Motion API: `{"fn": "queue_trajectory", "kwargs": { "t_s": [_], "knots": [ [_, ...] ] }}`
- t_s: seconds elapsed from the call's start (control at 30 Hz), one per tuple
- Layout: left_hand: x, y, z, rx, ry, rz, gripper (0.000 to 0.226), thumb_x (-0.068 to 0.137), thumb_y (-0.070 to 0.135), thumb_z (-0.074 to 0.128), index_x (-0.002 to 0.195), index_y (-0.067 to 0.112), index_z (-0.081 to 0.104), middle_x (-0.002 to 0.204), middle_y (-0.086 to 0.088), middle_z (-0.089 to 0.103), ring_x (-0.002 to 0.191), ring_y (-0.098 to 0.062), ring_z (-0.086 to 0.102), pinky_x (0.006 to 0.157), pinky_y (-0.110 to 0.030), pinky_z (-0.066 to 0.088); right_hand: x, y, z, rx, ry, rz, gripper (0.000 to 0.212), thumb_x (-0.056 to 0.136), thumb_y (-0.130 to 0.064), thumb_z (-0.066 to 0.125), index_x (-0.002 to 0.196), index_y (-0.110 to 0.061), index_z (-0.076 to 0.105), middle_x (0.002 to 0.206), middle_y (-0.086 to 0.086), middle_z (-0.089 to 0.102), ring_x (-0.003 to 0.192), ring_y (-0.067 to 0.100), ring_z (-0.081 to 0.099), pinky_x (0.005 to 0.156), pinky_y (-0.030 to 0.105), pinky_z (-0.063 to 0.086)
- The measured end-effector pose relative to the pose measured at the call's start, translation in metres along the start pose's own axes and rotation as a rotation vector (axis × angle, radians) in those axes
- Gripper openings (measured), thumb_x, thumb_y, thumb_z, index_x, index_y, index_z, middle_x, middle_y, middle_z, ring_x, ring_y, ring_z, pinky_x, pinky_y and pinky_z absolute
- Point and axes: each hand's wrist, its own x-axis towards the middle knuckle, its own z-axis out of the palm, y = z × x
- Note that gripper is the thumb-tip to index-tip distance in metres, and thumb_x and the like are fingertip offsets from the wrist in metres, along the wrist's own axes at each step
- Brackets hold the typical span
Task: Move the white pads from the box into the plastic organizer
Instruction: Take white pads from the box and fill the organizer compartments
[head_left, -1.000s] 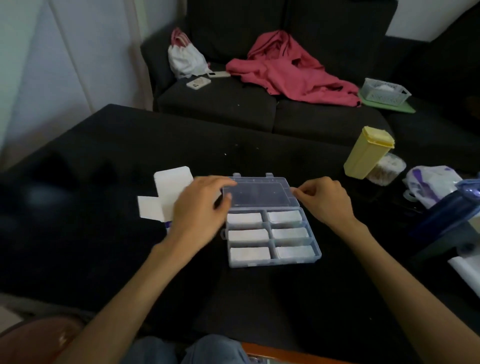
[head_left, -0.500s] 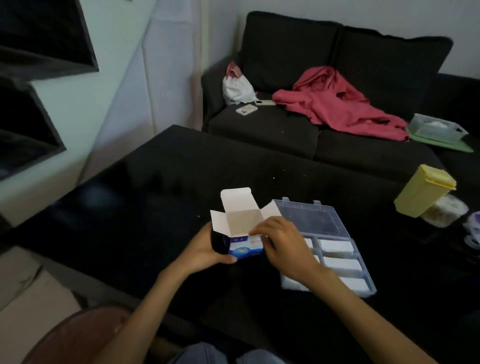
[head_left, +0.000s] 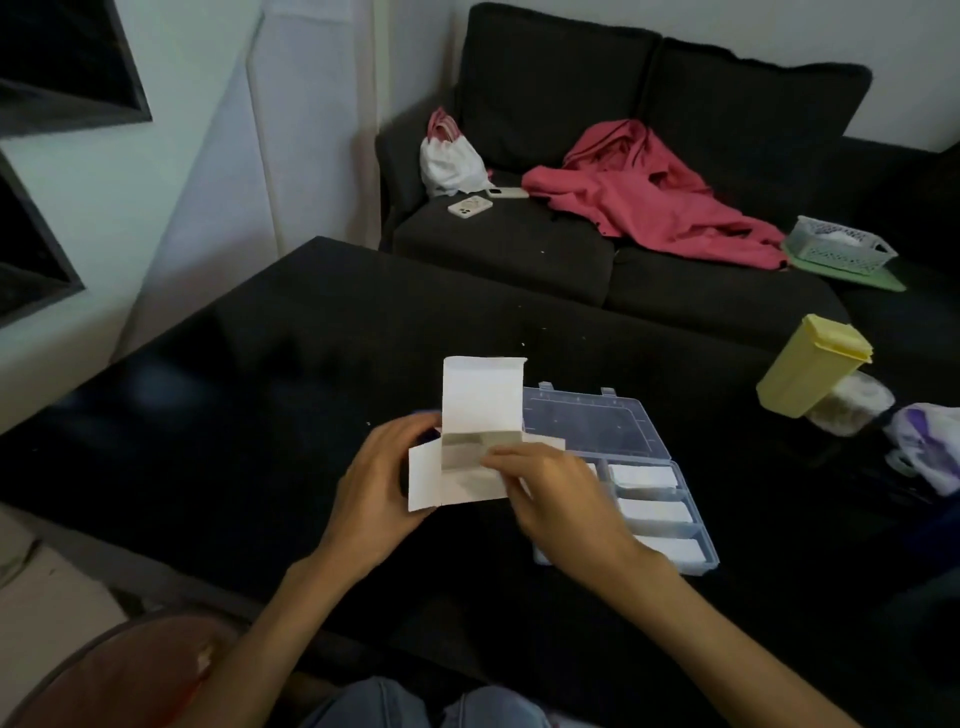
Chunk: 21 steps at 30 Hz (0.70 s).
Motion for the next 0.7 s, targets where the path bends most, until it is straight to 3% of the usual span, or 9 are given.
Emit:
{"fn": "queue_trajectory", "kwargs": {
  "t_s": [0.1,0.23,0.37,0.43,0.53,0.63,0.7],
  "knots": [
    [0.007,0.016,-0.004,0.092,0.101,0.119,0.069,0.066,0.031,0.082,0.127,0.036,0.049,0.128,0.021,0.047,0.120,0.007,0.042,0.088,-0.013,0.041,0.008,-0.013,0.001,0.048,-0.020,-0.006,0.028,0.095,-0.018,0.049,0.121,-0.017,0.060,0.129,0.001,0.058,0.116,0.019,0.056,0.099,0.028,0.042],
    [0.023,0.016,-0.016,0.033,0.229,0.147,0.066,0.068,0.011,0.082,0.127,0.021,0.054,0.130,0.007,0.053,0.122,-0.008,0.049,0.101,-0.026,0.043,0.011,-0.013,-0.009,0.049,0.085,-0.010,0.028,0.094,-0.014,0.050,0.120,-0.015,0.059,0.122,0.005,0.060,0.108,0.020,0.059,0.081,0.014,0.038],
    [0.038,0.025,-0.023,0.050,0.233,0.102,0.075,0.066,0.015,0.085,0.131,0.026,0.050,0.130,0.014,0.047,0.123,-0.002,0.044,0.096,-0.020,0.040,0.009,-0.012,-0.016,0.030,0.180,-0.079,0.031,0.091,-0.012,0.055,0.121,-0.017,0.061,0.125,0.003,0.060,0.113,0.019,0.057,0.095,0.024,0.043],
    [0.044,0.026,-0.021,0.051,0.187,0.077,0.079,0.062,0.018,0.087,0.130,0.034,0.048,0.131,0.016,0.046,0.126,-0.007,0.043,0.098,-0.028,0.041,0.009,-0.013,-0.021,0.119,0.229,-0.029,0.034,0.092,-0.012,0.053,0.125,-0.019,0.058,0.126,0.002,0.060,0.115,0.017,0.056,0.098,0.027,0.045],
    [0.045,0.028,-0.019,-0.166,0.043,-0.013,0.081,0.059,0.025,0.089,0.125,0.048,0.046,0.133,0.012,0.052,0.123,-0.010,0.050,0.098,-0.044,0.047,0.013,-0.011,-0.029,0.193,0.297,0.020,0.040,0.093,-0.011,0.051,0.132,-0.022,0.049,0.131,0.001,0.055,0.118,0.014,0.051,0.095,0.018,0.039],
    [0.037,0.031,-0.016,-0.242,-0.029,0.009,0.078,0.059,0.021,0.088,0.121,0.046,0.047,0.120,0.014,0.059,0.112,-0.006,0.057,0.091,-0.043,0.052,0.016,-0.007,-0.031,0.173,0.360,0.023,0.043,0.092,-0.010,0.052,0.133,-0.020,0.046,0.129,0.001,0.052,0.117,0.014,0.049,0.092,0.013,0.035],
    [0.035,0.033,-0.016,-0.209,-0.065,0.008,0.086,0.061,0.019,0.088,0.125,0.051,0.039,0.118,0.025,0.055,0.110,0.002,0.055,0.091,-0.034,0.053,0.017,-0.005,-0.030,0.177,0.337,0.037,0.046,0.092,-0.011,0.053,0.135,-0.021,0.042,0.128,0.000,0.049,0.114,0.012,0.048,0.092,0.018,0.041]
  ]
}}
